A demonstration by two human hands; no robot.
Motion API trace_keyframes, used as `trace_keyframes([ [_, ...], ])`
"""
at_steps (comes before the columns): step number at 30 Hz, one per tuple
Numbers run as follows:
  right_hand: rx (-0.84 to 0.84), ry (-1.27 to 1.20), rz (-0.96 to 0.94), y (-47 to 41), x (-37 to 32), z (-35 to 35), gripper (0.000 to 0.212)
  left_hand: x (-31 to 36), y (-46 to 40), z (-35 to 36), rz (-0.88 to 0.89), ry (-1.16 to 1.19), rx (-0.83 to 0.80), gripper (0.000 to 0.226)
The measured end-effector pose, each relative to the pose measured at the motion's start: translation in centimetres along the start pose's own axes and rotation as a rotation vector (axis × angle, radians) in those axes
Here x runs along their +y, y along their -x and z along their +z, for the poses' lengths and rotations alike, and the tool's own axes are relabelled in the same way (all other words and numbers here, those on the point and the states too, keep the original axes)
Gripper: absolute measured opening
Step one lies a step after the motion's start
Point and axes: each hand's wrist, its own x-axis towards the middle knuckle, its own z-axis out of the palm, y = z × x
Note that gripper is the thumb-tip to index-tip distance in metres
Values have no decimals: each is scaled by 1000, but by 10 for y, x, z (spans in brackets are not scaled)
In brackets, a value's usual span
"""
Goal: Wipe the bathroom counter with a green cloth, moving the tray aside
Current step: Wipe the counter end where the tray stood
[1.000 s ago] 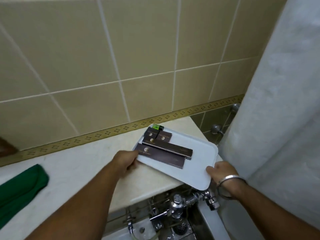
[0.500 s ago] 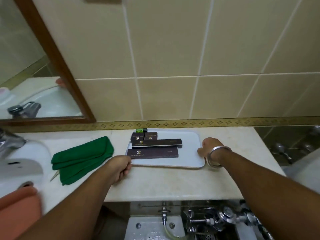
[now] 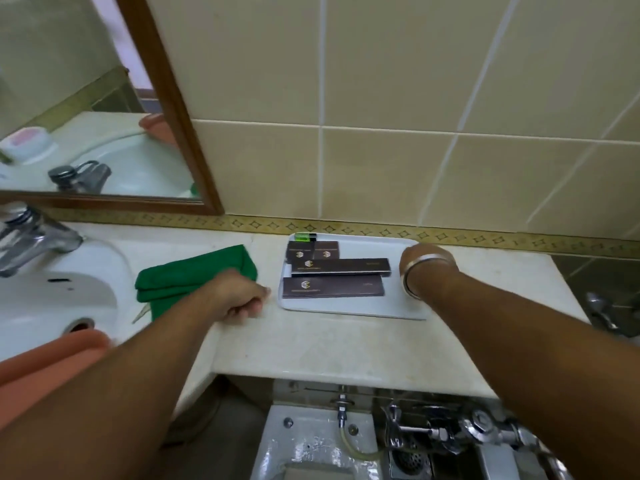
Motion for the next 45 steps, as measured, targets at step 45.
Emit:
trace_keyframes([
  [45,131,-1624,425,124,148,62,22,202,62,122,712,525,-330,40],
])
